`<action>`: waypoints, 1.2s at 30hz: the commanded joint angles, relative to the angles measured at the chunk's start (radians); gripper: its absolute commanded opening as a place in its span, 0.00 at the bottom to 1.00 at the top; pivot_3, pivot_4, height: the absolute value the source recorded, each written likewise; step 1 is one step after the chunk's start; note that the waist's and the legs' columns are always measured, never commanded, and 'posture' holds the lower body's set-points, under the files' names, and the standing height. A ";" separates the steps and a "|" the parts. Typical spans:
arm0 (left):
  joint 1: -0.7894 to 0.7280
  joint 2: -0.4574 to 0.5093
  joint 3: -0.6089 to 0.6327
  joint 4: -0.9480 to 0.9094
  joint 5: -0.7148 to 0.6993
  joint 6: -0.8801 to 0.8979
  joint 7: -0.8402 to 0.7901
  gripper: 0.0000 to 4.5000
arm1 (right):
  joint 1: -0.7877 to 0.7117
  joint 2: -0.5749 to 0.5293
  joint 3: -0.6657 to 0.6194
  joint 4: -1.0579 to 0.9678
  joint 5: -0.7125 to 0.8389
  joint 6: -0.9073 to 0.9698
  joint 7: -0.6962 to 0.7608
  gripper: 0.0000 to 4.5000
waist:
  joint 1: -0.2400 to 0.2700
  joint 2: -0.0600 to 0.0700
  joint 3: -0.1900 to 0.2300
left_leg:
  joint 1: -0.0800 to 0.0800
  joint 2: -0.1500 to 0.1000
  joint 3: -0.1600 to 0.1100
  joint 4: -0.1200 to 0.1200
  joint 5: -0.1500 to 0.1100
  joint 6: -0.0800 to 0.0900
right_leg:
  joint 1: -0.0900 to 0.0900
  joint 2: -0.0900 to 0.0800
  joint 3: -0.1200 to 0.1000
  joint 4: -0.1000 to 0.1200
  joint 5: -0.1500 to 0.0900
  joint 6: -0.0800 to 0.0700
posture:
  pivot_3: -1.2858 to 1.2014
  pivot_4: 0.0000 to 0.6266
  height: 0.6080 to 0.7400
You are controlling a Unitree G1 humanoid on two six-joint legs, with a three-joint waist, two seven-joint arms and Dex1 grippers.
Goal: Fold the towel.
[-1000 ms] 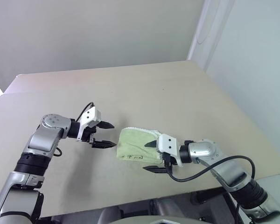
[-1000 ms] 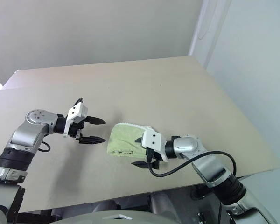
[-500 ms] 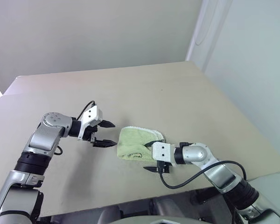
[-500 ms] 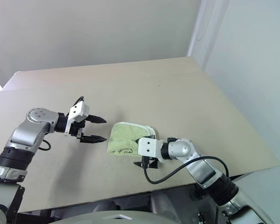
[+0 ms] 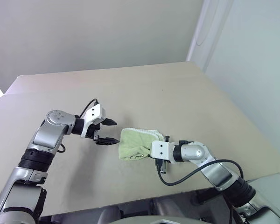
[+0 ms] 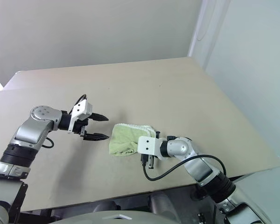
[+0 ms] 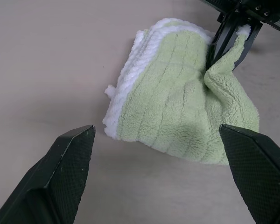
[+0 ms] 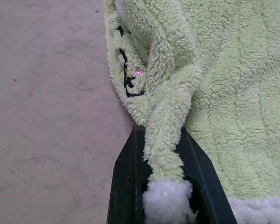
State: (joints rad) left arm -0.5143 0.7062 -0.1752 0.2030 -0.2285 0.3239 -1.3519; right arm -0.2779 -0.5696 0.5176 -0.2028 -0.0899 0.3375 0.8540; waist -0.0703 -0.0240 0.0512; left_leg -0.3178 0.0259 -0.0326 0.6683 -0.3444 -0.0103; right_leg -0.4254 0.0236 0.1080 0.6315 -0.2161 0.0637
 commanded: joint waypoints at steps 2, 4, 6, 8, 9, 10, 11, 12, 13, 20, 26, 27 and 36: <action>-0.029 0.000 0.014 0.004 -0.004 -0.004 0.006 1.00 | -0.026 0.021 -0.150 -0.081 0.140 0.126 0.024 0.00 | 0.000 0.000 0.000 | 0.000 0.000 0.000 0.000 0.000 0.000 | 0.000 0.000 0.000 0.000 0.000 0.000 | 0.52 0.00 0.79; -0.030 0.000 0.013 0.011 0.000 -0.009 0.009 1.00 | -0.049 0.031 -0.261 -0.146 0.267 0.211 0.040 0.00 | 0.001 0.000 0.000 | 0.000 0.000 -0.001 0.000 0.000 0.000 | 0.000 0.000 0.000 0.000 0.000 0.000 | 0.52 0.00 0.79; -0.032 -0.003 0.011 0.018 0.002 -0.012 0.012 1.00 | -0.098 0.044 -0.398 -0.186 0.392 0.293 0.028 0.00 | 0.000 0.001 0.001 | -0.001 0.000 -0.001 0.000 0.000 0.000 | -0.001 0.000 0.000 0.000 0.000 0.000 | 0.52 0.00 0.79; -0.036 -0.006 0.011 0.033 0.005 -0.019 0.014 1.00 | -0.160 0.038 -0.515 -0.184 0.466 0.347 -0.001 0.00 | -0.001 0.002 0.001 | -0.002 0.000 -0.001 0.000 0.000 0.000 | -0.003 0.000 0.000 0.000 0.000 0.000 | 0.52 0.00 0.79; -0.037 -0.009 0.010 0.042 0.008 -0.025 0.015 1.00 | -0.186 0.023 -0.556 -0.172 0.478 0.359 -0.016 0.00 | 0.000 0.002 0.001 | -0.002 0.000 -0.001 0.000 0.000 0.000 | -0.003 0.000 0.000 0.000 0.000 0.000 | 0.52 0.00 0.79; -0.037 -0.011 0.010 0.047 0.010 -0.030 0.016 1.00 | -0.207 0.005 -0.588 -0.155 0.478 0.360 -0.029 0.00 | 0.001 0.002 0.001 | -0.002 0.000 -0.001 0.000 0.000 0.000 | -0.003 0.000 0.000 0.000 0.000 0.000 | 0.52 0.00 0.79; -0.038 -0.015 0.011 0.052 0.009 -0.033 0.018 1.00 | -0.230 -0.030 -0.616 -0.116 0.447 0.339 -0.048 0.00 | 0.001 0.002 0.001 | -0.002 0.000 -0.001 -0.001 0.000 0.000 | -0.003 0.000 -0.001 0.000 0.000 0.000 | 0.52 0.00 0.79; -0.040 -0.019 0.011 0.057 0.009 -0.036 0.020 1.00 | -0.244 -0.066 -0.630 -0.078 0.413 0.315 -0.064 0.00 | 0.003 0.002 0.001 | -0.002 0.000 -0.001 -0.001 0.000 0.000 | -0.003 0.000 -0.001 -0.001 0.000 0.000 | 0.52 0.00 0.79; -0.041 -0.021 0.010 0.061 0.009 -0.039 0.021 1.00 | -0.252 -0.090 -0.636 -0.054 0.393 0.298 -0.074 0.00 | 0.004 0.002 0.001 | -0.002 0.000 -0.001 -0.001 0.000 0.000 | -0.003 0.000 -0.001 -0.001 0.000 0.000 | 0.52 0.00 0.79; -0.067 -0.035 0.041 0.064 -0.030 -0.007 0.015 1.00 | -0.102 -0.182 -0.548 0.073 0.224 0.134 -0.121 0.00 | 0.001 0.001 0.001 | -0.004 -0.001 0.000 -0.002 -0.001 0.002 | -0.005 0.000 0.000 -0.002 0.000 0.000 | 0.52 0.00 0.79; -0.125 -0.047 0.114 0.082 -0.119 0.129 0.043 1.00 | 0.082 -0.105 -0.461 0.105 0.127 -0.024 -0.198 0.00 | -0.002 0.003 0.002 | -0.003 -0.001 0.001 -0.002 -0.001 0.002 | -0.005 0.000 0.002 0.000 0.000 0.000 | 0.52 0.00 0.79; -0.126 -0.045 0.117 0.079 -0.121 0.135 0.045 1.00 | 0.109 -0.105 -0.449 0.092 0.116 -0.041 -0.198 0.00 | -0.001 0.003 0.002 | -0.003 -0.001 0.001 -0.002 -0.001 0.002 | -0.005 0.000 0.002 0.000 0.000 0.000 | 0.52 0.00 0.79; -0.098 -0.028 0.088 0.079 -0.078 0.080 0.039 1.00 | 0.183 -0.123 -0.488 -0.004 0.178 0.047 -0.135 0.06 | 0.001 0.003 0.002 | -0.003 -0.001 0.001 -0.001 -0.001 0.002 | -0.004 0.001 0.002 0.000 0.000 0.000 | 0.52 0.00 0.79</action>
State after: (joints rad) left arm -0.5964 0.6662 -0.0965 0.2937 -0.3096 0.4233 -1.3118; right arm -0.0784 -0.6927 0.0764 -0.1604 0.0550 0.3688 0.7156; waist -0.0695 -0.0212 0.0532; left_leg -0.3205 0.0252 -0.0320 0.6672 -0.3456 -0.0082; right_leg -0.4292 0.0241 0.1097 0.6315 -0.2162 0.0635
